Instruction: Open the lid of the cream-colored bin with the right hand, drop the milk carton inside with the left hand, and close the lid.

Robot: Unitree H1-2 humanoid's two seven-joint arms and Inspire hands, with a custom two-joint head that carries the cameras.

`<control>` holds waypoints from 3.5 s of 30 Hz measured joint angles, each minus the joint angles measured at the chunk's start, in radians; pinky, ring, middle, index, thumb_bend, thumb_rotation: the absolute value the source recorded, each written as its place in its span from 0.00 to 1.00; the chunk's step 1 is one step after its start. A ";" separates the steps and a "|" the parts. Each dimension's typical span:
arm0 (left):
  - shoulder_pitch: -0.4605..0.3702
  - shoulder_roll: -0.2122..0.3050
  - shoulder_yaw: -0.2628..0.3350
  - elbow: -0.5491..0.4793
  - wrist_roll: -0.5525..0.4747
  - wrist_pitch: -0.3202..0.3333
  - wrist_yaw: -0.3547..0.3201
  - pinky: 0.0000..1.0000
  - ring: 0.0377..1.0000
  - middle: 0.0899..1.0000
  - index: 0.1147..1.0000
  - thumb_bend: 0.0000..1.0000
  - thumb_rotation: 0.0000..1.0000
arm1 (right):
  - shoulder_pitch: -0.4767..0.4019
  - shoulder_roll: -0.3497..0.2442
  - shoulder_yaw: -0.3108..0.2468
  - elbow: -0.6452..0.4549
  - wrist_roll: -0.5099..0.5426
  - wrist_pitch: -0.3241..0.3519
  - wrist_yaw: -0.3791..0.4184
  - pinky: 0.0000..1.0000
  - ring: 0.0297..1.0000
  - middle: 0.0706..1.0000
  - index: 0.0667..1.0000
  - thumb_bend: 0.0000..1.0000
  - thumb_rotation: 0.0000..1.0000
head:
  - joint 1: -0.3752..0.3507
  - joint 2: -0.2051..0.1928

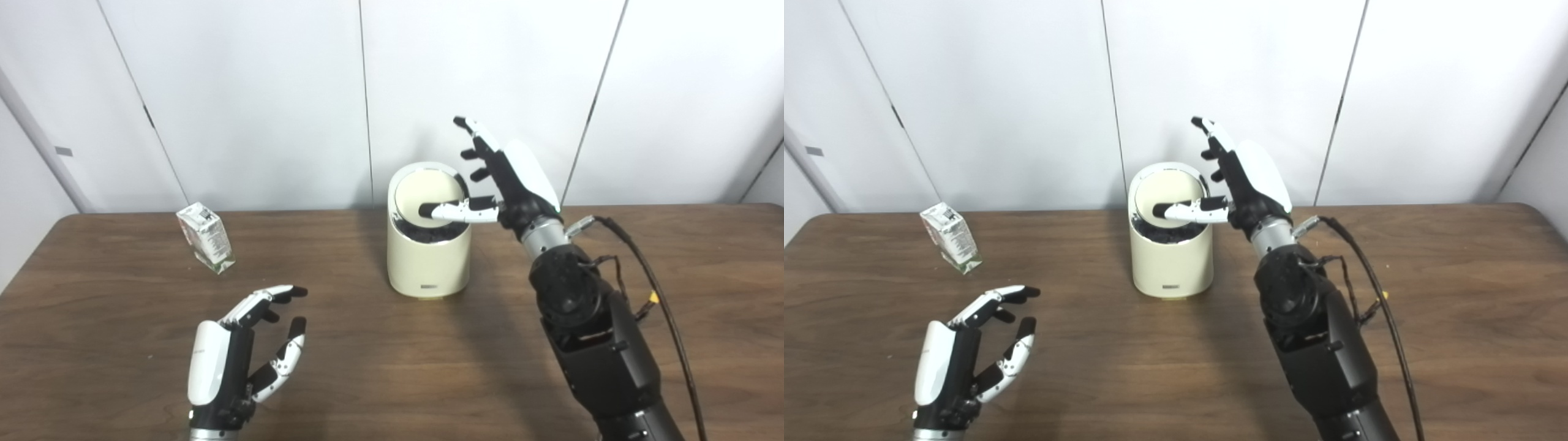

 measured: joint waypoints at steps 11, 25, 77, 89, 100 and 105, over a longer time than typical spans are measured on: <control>-0.001 0.002 -0.005 0.000 -0.003 -0.001 0.000 0.54 0.66 0.67 0.66 0.21 0.41 | -0.010 0.006 0.017 0.115 -0.027 0.000 -0.049 0.79 0.92 0.98 0.94 0.71 0.33 | 0.003 0.002; -0.001 0.003 -0.007 0.000 -0.002 -0.001 0.002 0.54 0.66 0.68 0.66 0.21 0.44 | -0.037 0.000 0.029 0.171 -0.026 -0.004 -0.080 0.81 0.93 0.97 0.94 0.68 0.37 | 0.005 0.000; 0.010 0.006 -0.025 -0.013 -0.003 0.002 -0.009 0.54 0.66 0.68 0.66 0.20 0.40 | 0.000 -0.065 0.046 0.176 0.030 -0.009 -0.056 0.87 0.96 0.98 0.97 0.98 0.77 | -0.003 0.008; 0.009 0.007 -0.026 -0.013 -0.001 0.002 -0.008 0.54 0.66 0.68 0.66 0.20 0.39 | 0.029 -0.096 0.041 0.119 0.038 -0.008 -0.008 0.85 0.95 0.98 0.96 0.99 0.82 | -0.003 0.006; 0.006 0.008 -0.025 -0.009 -0.002 0.001 -0.006 0.54 0.66 0.68 0.66 0.20 0.40 | 0.144 -0.091 -0.017 -0.096 0.061 0.000 -0.006 0.77 0.90 0.98 0.97 0.96 0.82 | 0.000 0.002; 0.004 0.009 -0.025 -0.007 -0.004 0.000 -0.006 0.53 0.65 0.68 0.66 0.20 0.35 | 0.266 -0.066 -0.079 -0.186 0.088 -0.052 -0.082 0.70 0.82 0.89 0.88 0.66 0.73 | -0.002 -0.002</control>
